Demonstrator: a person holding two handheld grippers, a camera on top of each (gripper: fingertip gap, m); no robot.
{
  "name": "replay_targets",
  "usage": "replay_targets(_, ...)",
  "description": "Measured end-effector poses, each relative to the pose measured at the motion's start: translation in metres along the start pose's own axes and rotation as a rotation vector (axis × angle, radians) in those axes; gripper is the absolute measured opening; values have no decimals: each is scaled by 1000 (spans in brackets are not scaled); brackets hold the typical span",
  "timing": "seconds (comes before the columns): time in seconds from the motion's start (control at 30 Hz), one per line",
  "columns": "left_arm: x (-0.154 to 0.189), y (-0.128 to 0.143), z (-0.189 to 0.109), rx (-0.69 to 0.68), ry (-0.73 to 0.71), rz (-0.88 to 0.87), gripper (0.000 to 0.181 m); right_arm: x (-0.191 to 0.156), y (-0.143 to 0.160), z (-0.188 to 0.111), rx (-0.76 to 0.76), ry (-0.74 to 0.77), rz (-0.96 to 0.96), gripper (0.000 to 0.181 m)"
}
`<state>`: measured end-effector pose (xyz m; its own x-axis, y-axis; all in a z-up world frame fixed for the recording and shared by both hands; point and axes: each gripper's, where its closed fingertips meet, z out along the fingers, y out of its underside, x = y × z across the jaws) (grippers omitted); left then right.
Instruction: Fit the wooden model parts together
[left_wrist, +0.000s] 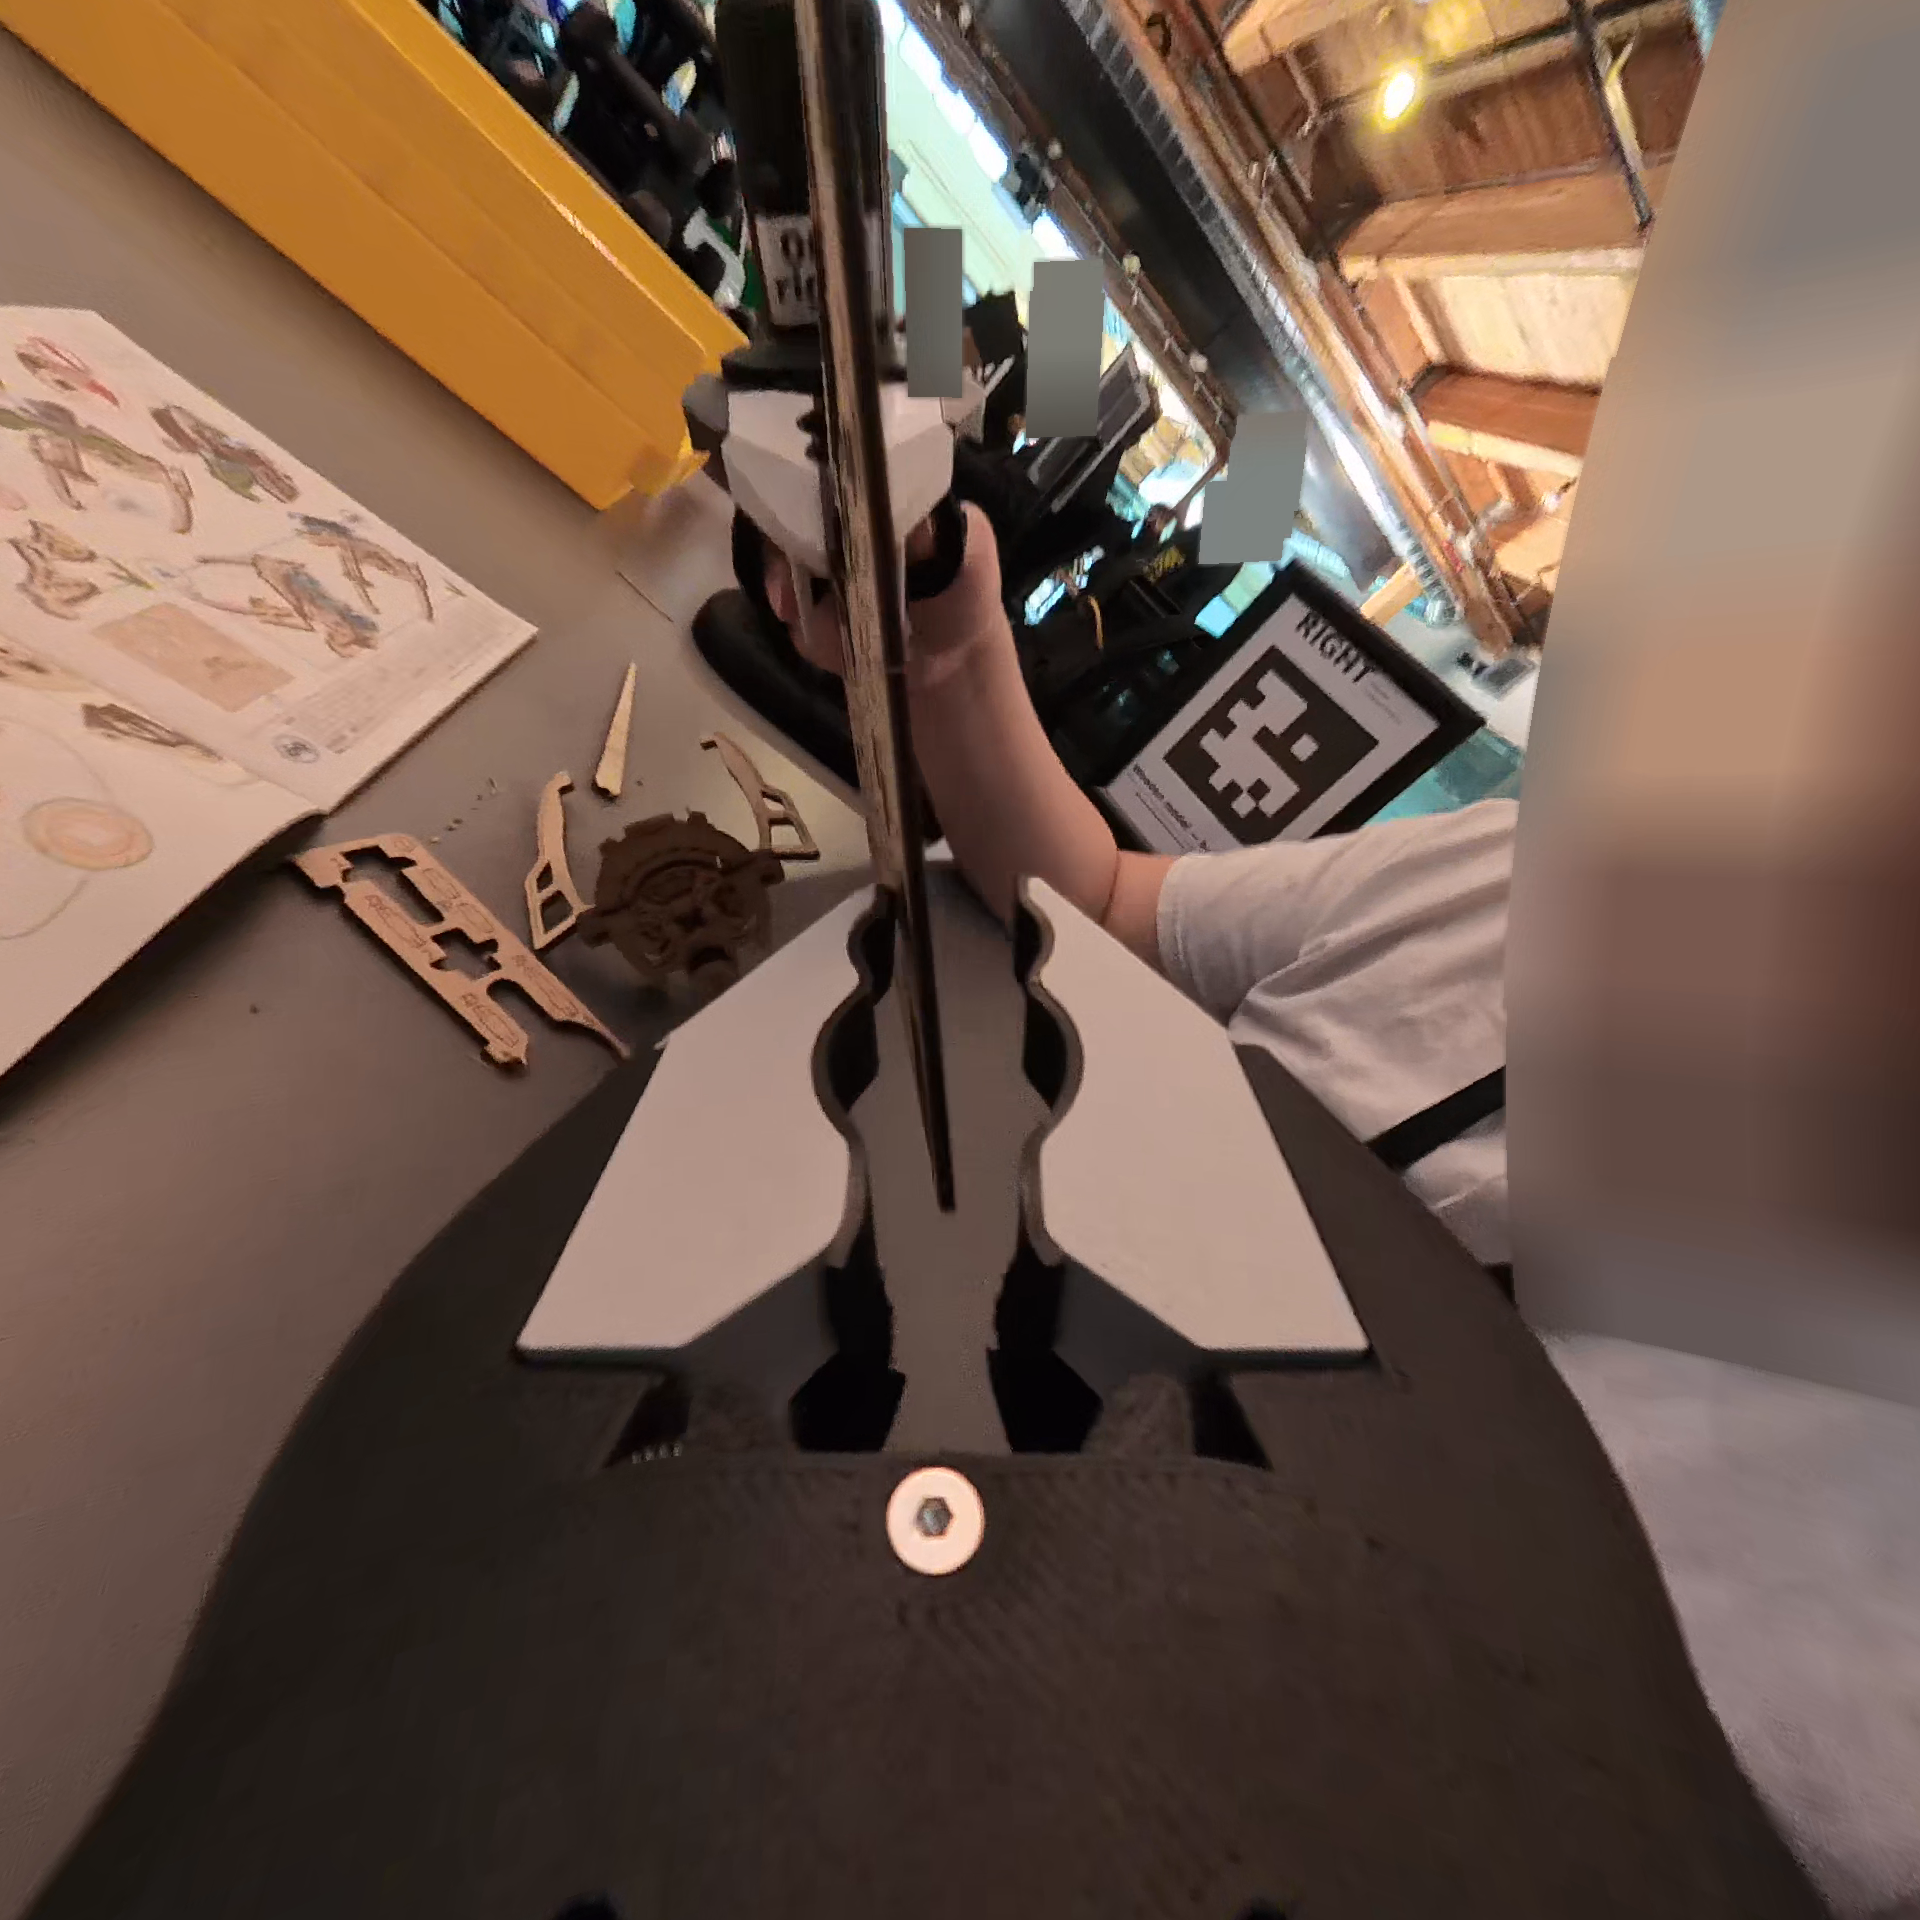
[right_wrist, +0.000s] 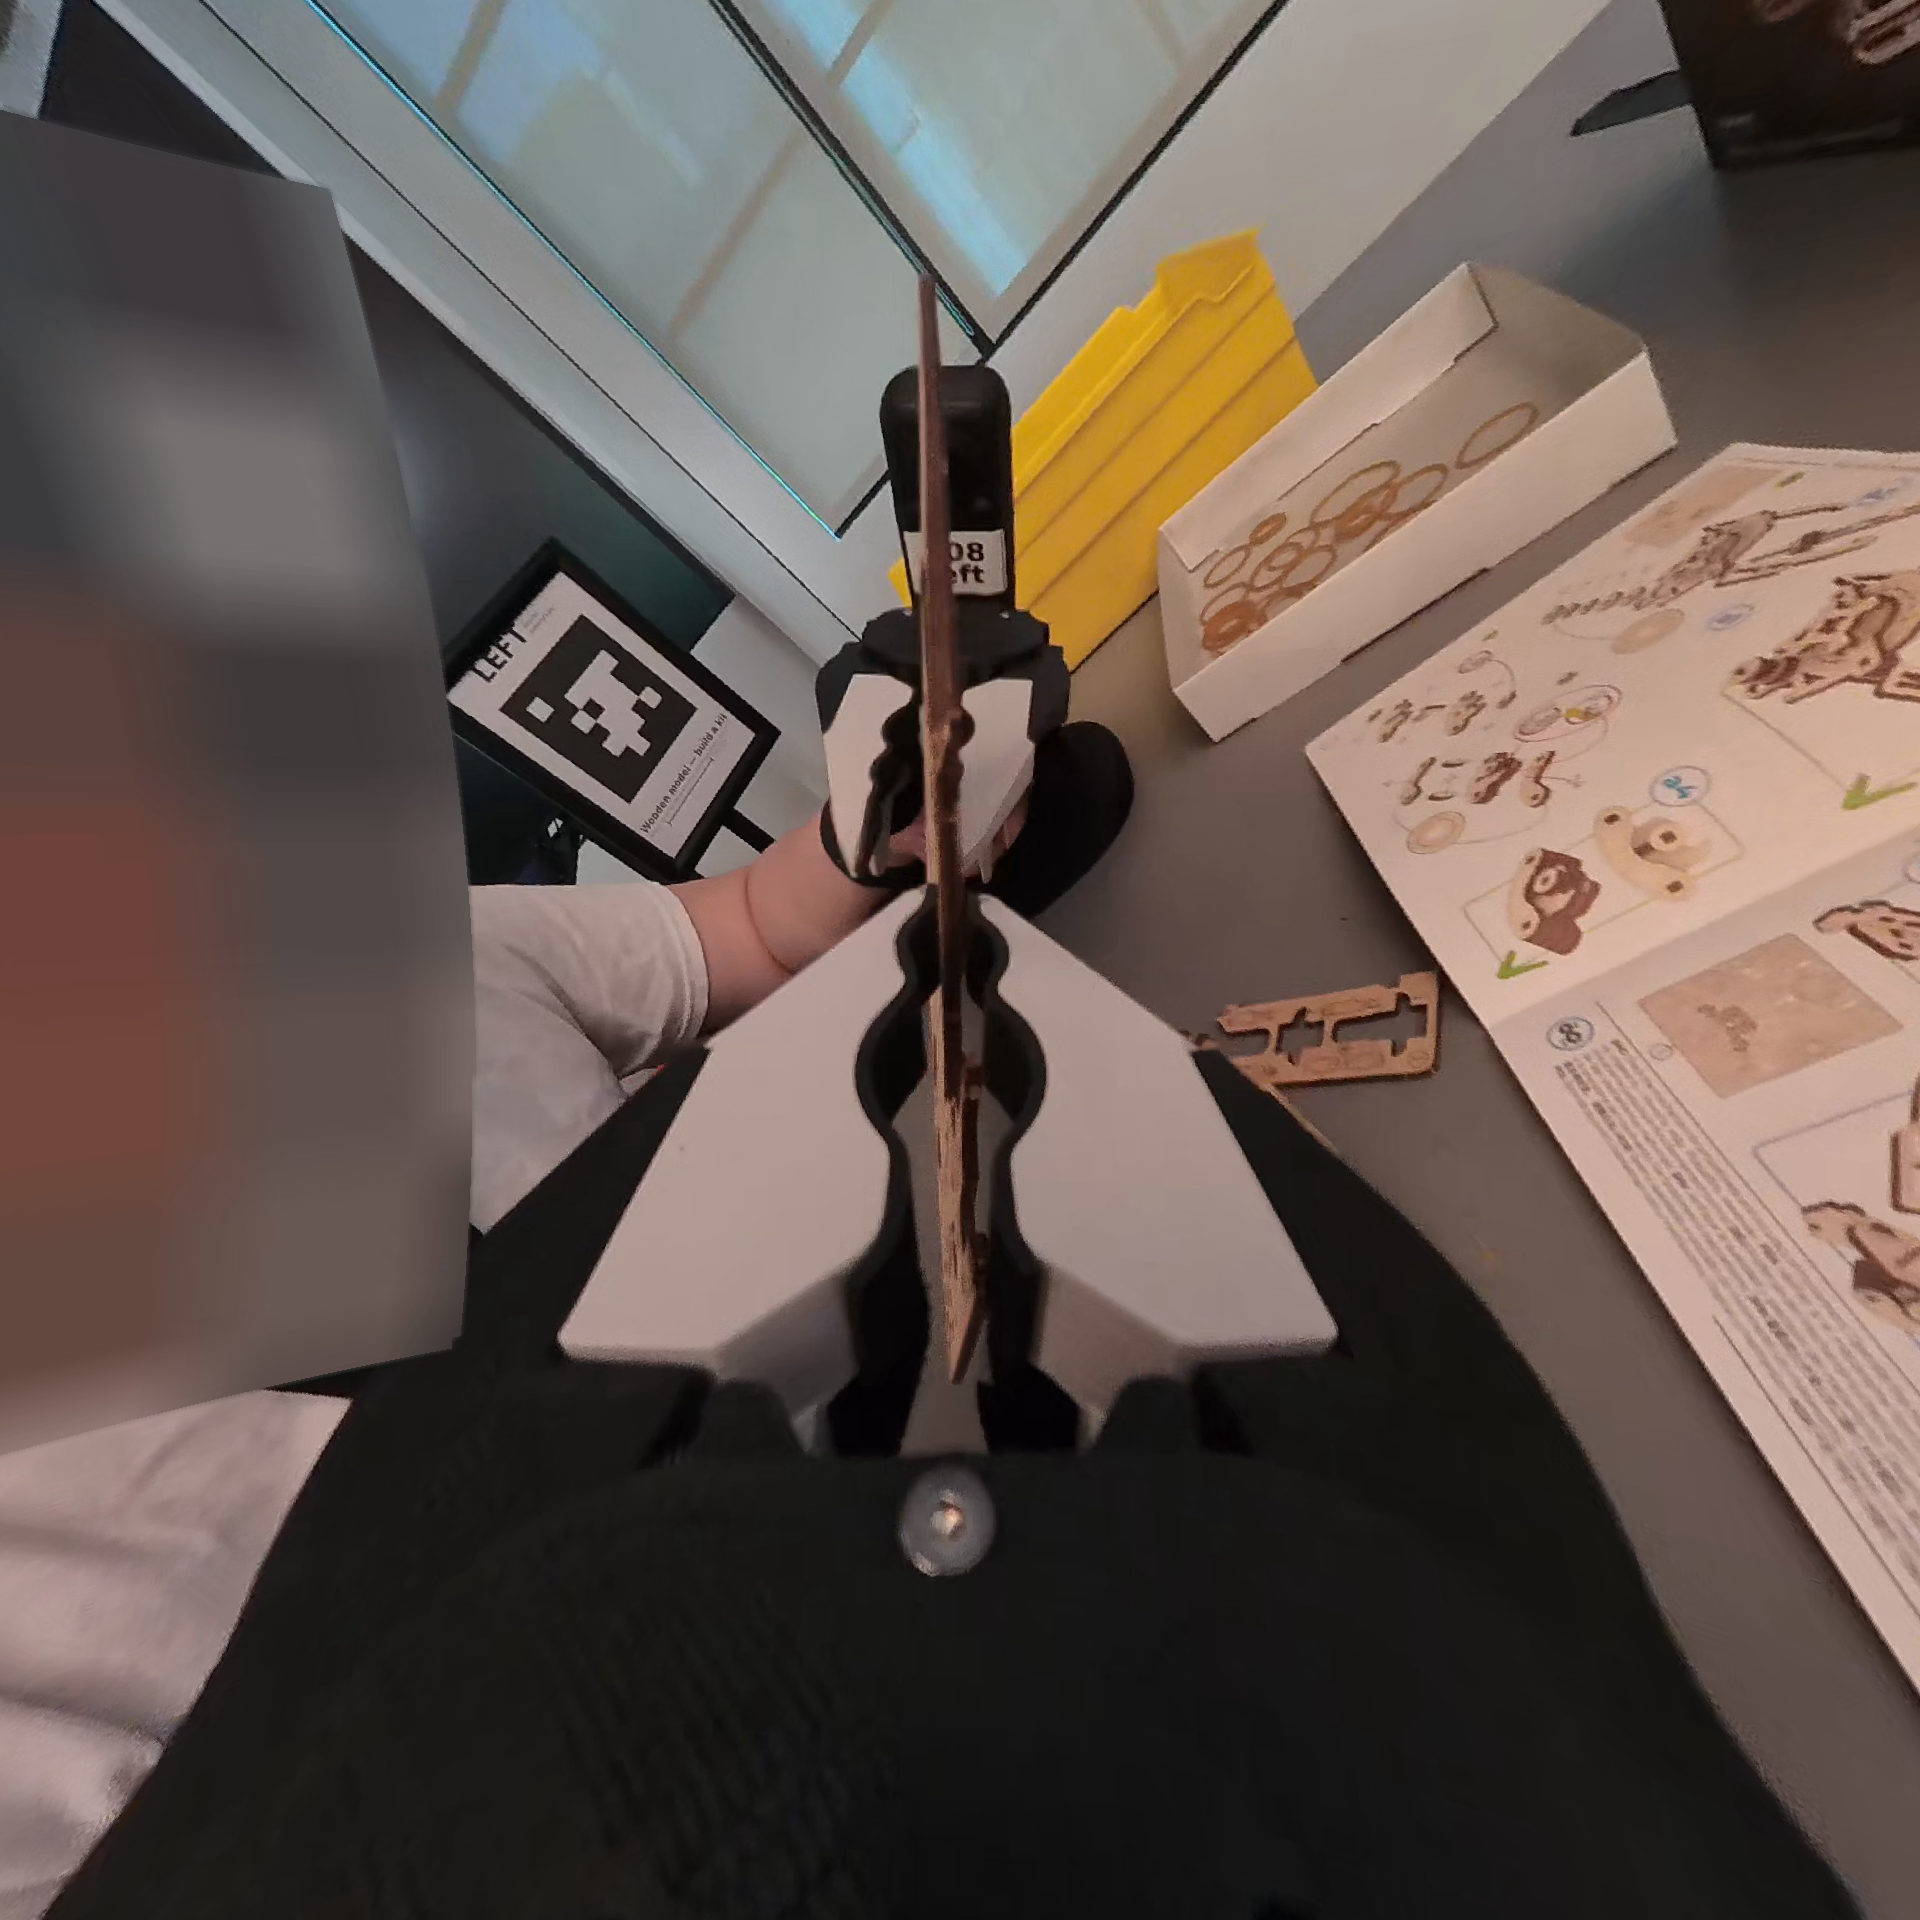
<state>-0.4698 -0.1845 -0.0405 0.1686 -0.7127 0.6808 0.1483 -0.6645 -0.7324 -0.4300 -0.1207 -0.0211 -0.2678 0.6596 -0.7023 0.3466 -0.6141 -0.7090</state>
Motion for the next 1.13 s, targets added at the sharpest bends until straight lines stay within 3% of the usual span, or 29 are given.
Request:
replay_targets(0.27,-3,9,2,-63,-21,45,20,2,-5,-18,16,11,34,0)
replay_targets(0.5,-5,0,-3,-11,-29,45,18,3,-8,-30,41,1,90,0)
replay_targets(0.83,-4,-7,-4,37,-59,73,14,2,-5,-32,28,-6,112,0)
replay_targets(1.13,-4,-5,0,14,-160,214,14,-5,-4,-32,9,-2,90,0)
